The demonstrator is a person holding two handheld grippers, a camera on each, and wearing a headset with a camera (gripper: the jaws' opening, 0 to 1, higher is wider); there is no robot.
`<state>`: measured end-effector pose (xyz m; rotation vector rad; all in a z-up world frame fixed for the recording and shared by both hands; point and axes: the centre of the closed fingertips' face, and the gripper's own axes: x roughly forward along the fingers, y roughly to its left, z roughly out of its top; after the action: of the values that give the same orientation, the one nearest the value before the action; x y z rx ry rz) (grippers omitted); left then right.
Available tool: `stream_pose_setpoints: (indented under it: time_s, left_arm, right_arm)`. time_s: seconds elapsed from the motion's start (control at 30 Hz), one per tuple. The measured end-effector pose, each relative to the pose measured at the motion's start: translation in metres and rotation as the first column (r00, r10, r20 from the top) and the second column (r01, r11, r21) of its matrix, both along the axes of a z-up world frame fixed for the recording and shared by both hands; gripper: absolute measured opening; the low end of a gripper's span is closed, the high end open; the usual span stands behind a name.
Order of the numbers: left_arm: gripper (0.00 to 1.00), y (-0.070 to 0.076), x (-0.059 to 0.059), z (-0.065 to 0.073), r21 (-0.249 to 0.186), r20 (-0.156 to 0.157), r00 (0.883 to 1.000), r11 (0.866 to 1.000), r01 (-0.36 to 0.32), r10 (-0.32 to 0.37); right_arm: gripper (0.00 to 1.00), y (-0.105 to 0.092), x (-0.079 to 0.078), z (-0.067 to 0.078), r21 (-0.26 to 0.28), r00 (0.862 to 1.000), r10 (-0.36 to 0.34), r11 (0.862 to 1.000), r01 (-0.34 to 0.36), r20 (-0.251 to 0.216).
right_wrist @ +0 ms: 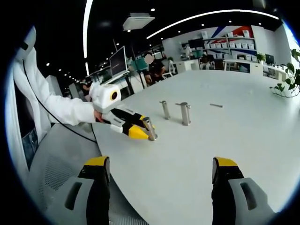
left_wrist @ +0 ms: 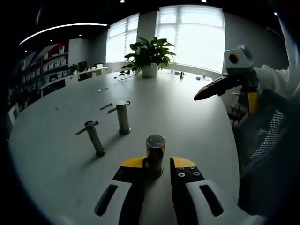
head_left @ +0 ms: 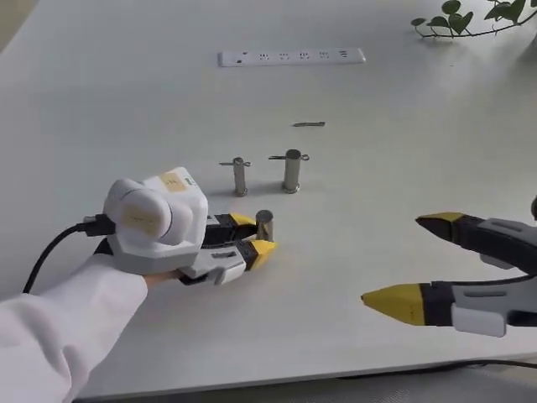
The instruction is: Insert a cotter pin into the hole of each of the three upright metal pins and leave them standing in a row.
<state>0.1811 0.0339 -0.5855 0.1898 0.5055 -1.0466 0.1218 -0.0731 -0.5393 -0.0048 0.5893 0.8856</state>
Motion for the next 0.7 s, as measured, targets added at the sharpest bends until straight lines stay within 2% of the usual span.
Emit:
stream_pose_setpoints:
  time_s: [0.2, 0.27, 0.33, 0.4, 0.5, 0.57, 0.7]
  left_arm:
    - [0.37, 0.008, -0.012, 0.011, -0.03, -0.026, 0.999, 0.999, 0.019, -0.02]
    - [0.41, 0.009, -0.021, 0.02, -0.087, -0.057, 0.997, 0.996, 0.037, -0.042]
    - [0.46, 0.015, -0.028, 0.025, -0.093, -0.064, 0.997, 0.995, 0.043, -0.049]
    - [0.55, 0.019, -0.039, 0.03, -0.113, -0.097, 0.993, 0.992, 0.057, -0.068]
    - [0.68, 0.025, -0.049, 0.034, -0.127, -0.125, 0.99, 0.991, 0.049, -0.065]
    - [0.78, 0.029, -0.054, 0.035, -0.119, -0.132, 0.989, 0.992, 0.046, -0.062]
    - [0.88, 0.033, -0.065, 0.039, -0.125, -0.152, 0.986, 0.991, 0.051, -0.07]
  right_arm:
    - [0.89, 0.0, -0.001, -0.002, -0.004, 1.0, 0.001, 1.0, -0.001, -0.008]
    - [0.89, 0.0, -0.001, -0.002, -0.003, 1.0, 0.001, 1.0, -0.001, -0.011]
    - [0.89, 0.0, -0.002, -0.002, -0.005, 1.0, 0.003, 1.0, -0.003, -0.012]
    - [0.89, 0.0, -0.002, -0.002, -0.004, 1.0, 0.005, 1.0, -0.005, -0.012]
    - [0.89, 0.001, -0.001, 0.0, 0.002, 1.0, 0.005, 1.0, -0.005, -0.012]
    - [0.89, 0.002, -0.001, -0.001, -0.001, 1.0, 0.011, 1.0, -0.011, -0.015]
    - [0.89, 0.003, -0.002, -0.003, -0.009, 1.0, 0.022, 1.0, -0.022, -0.021]
